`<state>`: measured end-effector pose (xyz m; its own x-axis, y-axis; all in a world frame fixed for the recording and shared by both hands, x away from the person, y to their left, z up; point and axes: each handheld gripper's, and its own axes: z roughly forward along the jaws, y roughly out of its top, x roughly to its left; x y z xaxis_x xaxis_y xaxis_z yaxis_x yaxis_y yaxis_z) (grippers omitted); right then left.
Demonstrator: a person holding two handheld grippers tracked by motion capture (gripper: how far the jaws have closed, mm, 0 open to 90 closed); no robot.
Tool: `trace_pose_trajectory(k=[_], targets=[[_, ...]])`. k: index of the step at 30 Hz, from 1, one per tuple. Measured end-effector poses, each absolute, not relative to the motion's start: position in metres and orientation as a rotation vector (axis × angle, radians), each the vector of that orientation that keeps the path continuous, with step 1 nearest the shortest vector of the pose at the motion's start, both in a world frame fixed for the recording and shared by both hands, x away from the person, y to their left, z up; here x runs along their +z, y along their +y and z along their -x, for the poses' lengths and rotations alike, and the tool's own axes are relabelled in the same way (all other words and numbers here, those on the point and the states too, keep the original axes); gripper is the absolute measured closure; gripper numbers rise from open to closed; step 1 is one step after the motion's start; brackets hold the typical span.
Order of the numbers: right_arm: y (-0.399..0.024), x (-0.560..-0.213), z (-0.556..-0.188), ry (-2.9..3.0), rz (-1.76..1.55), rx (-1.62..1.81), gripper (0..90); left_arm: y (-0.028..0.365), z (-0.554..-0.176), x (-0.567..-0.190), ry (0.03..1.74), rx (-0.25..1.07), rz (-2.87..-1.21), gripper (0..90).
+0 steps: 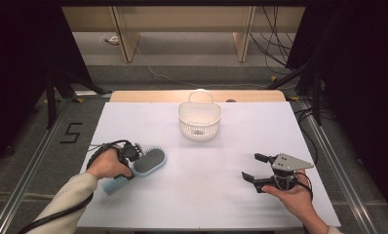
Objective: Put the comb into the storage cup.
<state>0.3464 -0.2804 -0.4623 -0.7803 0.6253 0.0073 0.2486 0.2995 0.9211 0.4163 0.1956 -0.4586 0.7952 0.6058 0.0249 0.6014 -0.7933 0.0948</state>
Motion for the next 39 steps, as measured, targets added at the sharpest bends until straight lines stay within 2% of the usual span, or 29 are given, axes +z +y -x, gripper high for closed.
trace_pose_trajectory(k=[4, 18, 24, 39], targets=[[-0.281, -0.462, -0.346, 2.217, -0.787, 1.477, 17.0, 0.194, -0.414, -0.457, 0.963, 0.104, -2.863, 70.1], [-0.281, -0.462, -0.346, 2.218, -0.788, 1.478, 16.9, 0.194, -0.405, -0.438, 1.007, 0.304, -2.625, 70.0], [-0.281, -0.462, -0.346, 2.217, -0.789, 1.478, 16.9, 0.193, -0.404, -0.433, 1.04, 0.343, -2.524, 70.1], [-0.281, -0.462, -0.346, 2.217, -0.788, 1.482, 16.9, 0.196, -0.396, -0.441, 1.026, 0.362, -2.429, 70.1]])
